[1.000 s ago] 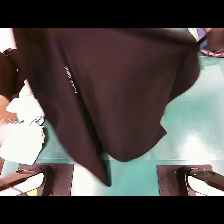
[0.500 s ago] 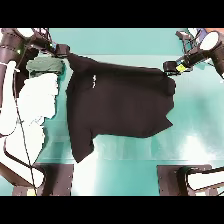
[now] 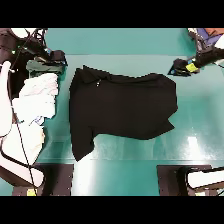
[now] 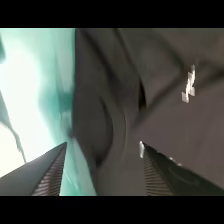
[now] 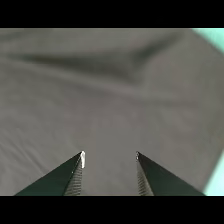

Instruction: Fold the shirts.

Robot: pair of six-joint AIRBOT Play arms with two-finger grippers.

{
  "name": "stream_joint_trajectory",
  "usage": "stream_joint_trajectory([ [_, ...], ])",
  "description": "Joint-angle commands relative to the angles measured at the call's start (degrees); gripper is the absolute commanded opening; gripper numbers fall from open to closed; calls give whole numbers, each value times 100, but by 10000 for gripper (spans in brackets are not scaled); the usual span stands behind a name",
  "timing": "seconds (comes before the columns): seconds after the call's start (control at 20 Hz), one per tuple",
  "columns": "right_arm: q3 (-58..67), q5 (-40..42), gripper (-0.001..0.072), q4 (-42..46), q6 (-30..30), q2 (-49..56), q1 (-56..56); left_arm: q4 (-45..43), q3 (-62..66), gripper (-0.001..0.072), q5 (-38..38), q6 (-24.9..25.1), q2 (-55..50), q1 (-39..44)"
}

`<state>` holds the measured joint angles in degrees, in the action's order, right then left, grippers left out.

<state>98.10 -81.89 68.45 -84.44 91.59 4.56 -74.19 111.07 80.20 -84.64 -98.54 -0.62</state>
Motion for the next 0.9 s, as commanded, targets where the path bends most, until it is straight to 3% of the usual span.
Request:
stream_joint_trajectory([
  [0.0,-986,-245,383,-146,315,-782,-302,-7,-1084,551,413,66,732,-144],
  [0.25,-2802,-197,383,-144,376,-2076,-643,7,-4437,551,-483,212,2485,-144],
  [0.4,-3407,-127,383,-149,376,-2579,-820,446,-5949,551,-1003,216,3067,-144],
  [0.75,-4050,-61,383,-144,372,-3292,-960,1867,-7302,550,-2317,761,3104,-83],
  [0.85,-4157,-72,383,-140,372,-3375,-962,1884,-7361,549,-2557,776,3093,125],
])
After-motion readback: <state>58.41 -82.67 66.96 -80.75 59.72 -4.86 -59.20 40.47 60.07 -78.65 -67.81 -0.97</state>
